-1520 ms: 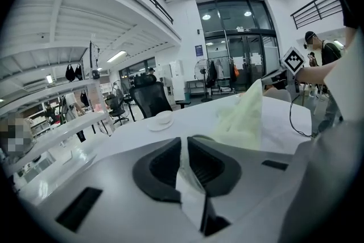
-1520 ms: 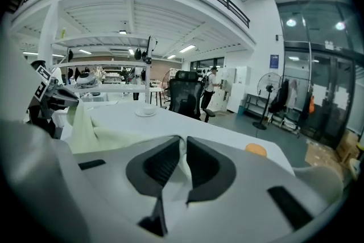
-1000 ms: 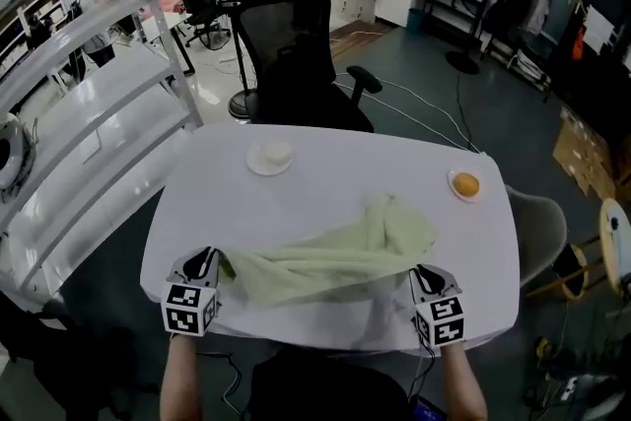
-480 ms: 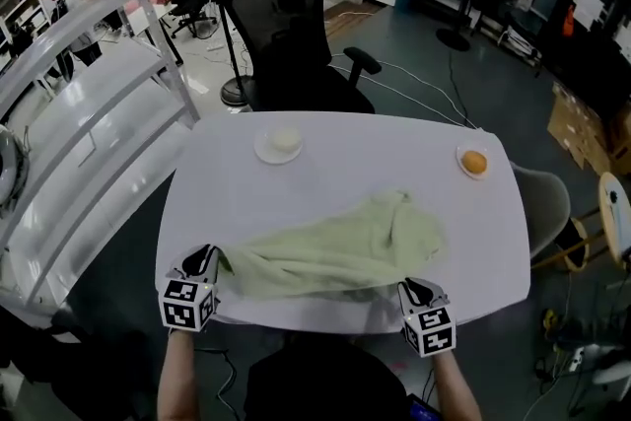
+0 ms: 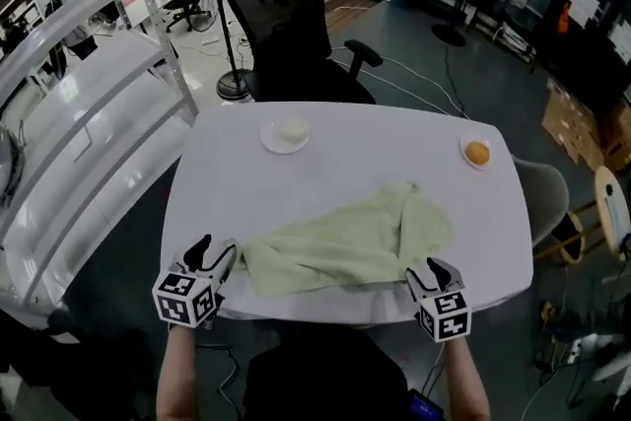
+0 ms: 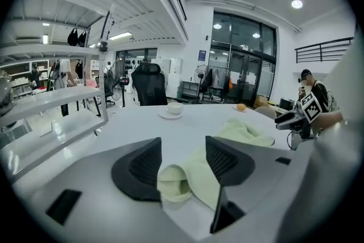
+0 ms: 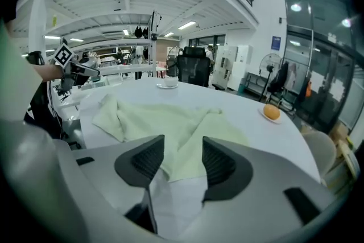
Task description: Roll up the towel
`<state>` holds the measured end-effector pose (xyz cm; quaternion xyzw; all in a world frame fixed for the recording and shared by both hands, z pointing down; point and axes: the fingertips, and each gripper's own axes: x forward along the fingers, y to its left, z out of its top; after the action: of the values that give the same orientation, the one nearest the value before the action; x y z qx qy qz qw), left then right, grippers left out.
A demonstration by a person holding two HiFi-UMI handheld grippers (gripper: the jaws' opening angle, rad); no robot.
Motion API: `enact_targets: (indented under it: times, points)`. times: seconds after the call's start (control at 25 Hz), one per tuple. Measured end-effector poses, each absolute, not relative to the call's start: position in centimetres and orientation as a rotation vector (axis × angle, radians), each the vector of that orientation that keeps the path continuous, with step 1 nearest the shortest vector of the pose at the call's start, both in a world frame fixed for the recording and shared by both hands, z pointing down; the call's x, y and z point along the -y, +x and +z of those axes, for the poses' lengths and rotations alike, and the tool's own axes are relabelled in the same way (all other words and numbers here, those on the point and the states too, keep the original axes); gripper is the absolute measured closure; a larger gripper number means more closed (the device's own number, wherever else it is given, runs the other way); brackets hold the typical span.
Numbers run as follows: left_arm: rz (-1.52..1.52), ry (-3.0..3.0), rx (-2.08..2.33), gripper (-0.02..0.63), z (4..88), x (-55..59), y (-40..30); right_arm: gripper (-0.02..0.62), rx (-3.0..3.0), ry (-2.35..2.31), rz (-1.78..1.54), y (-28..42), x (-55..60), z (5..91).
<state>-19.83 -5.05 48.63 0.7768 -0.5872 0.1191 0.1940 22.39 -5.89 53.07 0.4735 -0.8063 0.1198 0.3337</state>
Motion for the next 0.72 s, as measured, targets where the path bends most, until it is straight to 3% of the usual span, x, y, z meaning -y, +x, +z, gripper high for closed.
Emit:
enact_targets:
  times: [0.24,0.48,0.72]
  points:
    - [0.413,2.139,1.641,0.338,50.6,7.1,-21.0,0.356,2.103,1.232,0.256,23.5,9.9,52.1]
    - [0.559,2.191,1.560,0.290,51.3,11.2,-17.7,0.356,2.112,1.180,0.273,25.2,15.6,52.4]
    - [0.659,2.202,1.430,0.288,53.0,15.1,-13.6,0.365,2.104,1.103,0.255,26.5,22.4,53.0]
